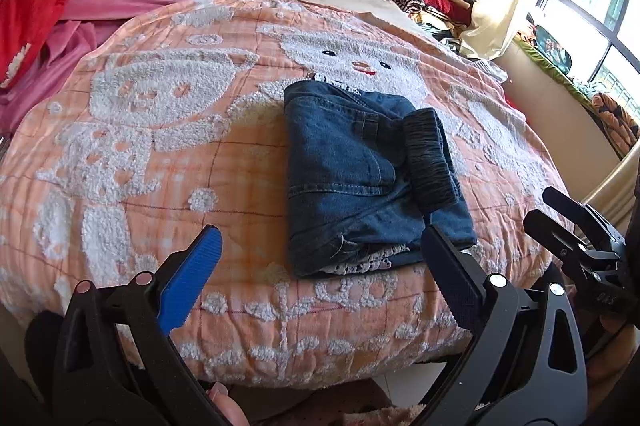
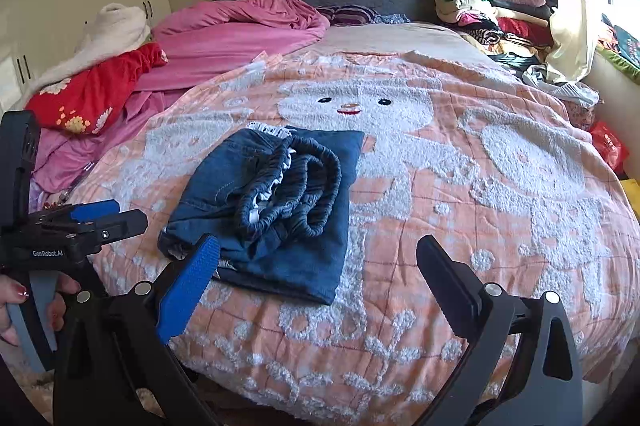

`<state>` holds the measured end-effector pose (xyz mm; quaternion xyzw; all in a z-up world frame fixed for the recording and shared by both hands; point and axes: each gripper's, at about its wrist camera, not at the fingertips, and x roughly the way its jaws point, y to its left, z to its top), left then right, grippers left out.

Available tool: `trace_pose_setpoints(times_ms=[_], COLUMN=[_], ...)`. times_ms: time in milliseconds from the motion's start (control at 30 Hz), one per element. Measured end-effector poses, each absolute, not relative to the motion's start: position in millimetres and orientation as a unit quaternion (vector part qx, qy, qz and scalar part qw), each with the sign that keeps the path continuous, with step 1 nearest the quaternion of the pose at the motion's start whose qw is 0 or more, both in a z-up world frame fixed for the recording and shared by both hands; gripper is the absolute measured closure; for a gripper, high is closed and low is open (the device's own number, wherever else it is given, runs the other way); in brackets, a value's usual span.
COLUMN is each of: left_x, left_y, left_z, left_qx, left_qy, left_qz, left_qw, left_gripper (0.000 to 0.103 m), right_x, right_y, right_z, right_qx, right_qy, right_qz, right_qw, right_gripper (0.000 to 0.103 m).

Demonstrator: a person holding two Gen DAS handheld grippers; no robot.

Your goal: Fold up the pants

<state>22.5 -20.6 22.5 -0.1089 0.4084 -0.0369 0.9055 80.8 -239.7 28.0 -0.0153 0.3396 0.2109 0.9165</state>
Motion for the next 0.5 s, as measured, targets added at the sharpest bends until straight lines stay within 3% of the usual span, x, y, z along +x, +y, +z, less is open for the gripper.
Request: trace_pose_setpoints(times_ms=[500], left_x=[11], left_y=[-24], left_z=[-12], left_qx=[-0.110], left_qy=[0.427], left_qz=[-0.031], left_qw=[0.897], left_gripper=[0.010], right_x=[73], right_y=[-242], right_z=[-2], right_qx=[-0.025], right_qy=[0.379], right_qz=[0.187], right_qw=[0.906], right_gripper=[0.005])
